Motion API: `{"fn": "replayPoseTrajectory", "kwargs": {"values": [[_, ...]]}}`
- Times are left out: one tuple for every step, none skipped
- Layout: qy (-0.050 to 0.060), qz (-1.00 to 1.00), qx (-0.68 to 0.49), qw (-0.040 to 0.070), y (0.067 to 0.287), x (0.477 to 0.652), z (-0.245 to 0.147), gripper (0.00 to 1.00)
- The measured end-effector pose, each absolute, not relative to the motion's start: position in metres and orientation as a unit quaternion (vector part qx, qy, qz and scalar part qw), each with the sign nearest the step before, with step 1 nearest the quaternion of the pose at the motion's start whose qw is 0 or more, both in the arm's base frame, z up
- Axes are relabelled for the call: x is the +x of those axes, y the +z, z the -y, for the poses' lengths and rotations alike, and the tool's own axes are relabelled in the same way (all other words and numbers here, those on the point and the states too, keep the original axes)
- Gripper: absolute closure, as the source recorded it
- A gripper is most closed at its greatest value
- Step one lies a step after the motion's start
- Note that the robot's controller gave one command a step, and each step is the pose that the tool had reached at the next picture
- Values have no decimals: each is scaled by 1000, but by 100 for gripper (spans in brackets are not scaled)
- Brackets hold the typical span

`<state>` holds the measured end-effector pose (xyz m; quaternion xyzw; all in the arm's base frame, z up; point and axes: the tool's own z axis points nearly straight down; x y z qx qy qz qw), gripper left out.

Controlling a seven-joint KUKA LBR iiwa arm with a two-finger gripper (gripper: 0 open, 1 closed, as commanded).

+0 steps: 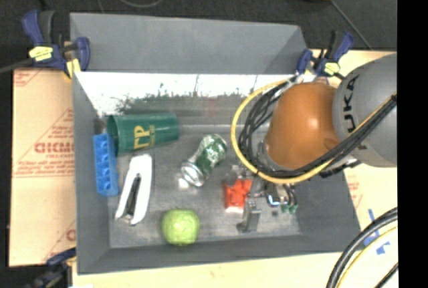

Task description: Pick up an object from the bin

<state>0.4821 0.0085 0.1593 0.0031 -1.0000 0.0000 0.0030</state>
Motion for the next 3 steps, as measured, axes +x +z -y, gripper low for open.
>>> {"fn": "replayPoseTrajectory", "kwargs": {"values": [[0,1000,3,-1,164,484,-9,0],[0,1000,1,-7,126,527,10,0],[0,1000,24,-2,108,548,34,100]]}}
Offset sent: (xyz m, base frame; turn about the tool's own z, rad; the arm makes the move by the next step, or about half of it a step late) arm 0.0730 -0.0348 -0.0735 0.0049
